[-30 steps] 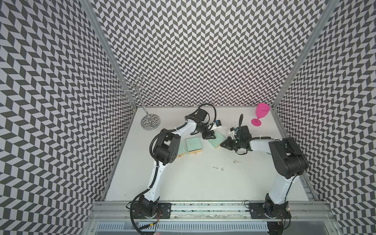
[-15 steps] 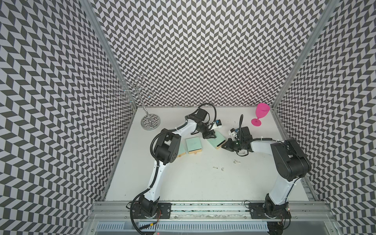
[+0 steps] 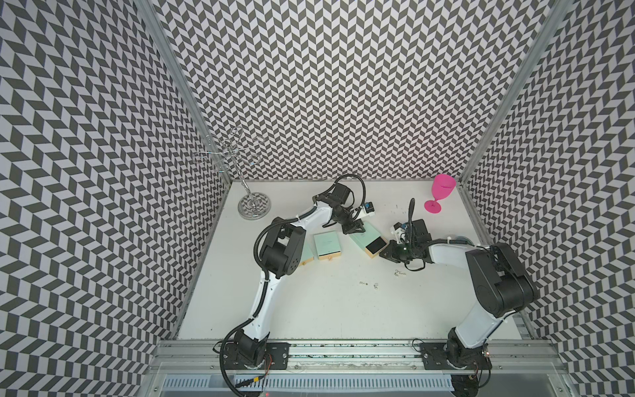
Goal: Place the earrings into the drawer-style jewelry box
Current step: Open the drawer in the jewelry box.
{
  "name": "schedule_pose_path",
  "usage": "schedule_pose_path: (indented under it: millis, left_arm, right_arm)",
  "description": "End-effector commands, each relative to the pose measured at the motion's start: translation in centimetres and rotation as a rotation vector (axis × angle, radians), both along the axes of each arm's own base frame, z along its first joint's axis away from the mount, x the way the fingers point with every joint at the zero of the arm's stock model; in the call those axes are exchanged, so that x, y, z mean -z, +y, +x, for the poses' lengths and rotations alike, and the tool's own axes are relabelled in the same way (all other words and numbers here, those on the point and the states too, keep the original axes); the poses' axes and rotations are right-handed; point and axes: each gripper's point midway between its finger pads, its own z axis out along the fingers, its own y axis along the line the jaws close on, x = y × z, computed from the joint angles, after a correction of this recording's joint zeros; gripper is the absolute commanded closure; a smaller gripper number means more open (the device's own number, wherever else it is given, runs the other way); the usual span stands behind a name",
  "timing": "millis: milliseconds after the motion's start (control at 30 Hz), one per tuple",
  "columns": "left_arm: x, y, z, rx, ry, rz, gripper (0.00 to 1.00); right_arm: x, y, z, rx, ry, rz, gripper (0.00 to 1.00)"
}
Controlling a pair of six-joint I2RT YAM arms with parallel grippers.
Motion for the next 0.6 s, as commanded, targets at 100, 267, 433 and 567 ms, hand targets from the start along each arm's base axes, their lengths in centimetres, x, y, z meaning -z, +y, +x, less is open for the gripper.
schedule_pose_path:
  millis: [100,267,433,567]
  left_arm:
    - [5.01,1.77,-1.45,-0.007,0.063,0.118,0.65]
    - [4.82,1.85,-1.44,-0.003,0.050,0.119,0.65]
    - [4.88,1.90,-1.51,0.000,0.049,0.121,0.65]
    - [4.58,1.89,-1.36,0.005,0.035,0.122,0.65]
  right_arm:
    - [-0.41,-0.75,-0.83,0.008,-0.002,-0.028,1.00]
    - [-0.77,-0.94,-0.99,0.009,-0.008,-0.036,1.00]
    - [-0.53,-1.23,-1.35,0.014,-0.006,-0.050,1.00]
    - [-0.59,-1.43,-1.48,0.024,-0.010,-0.056,1.00]
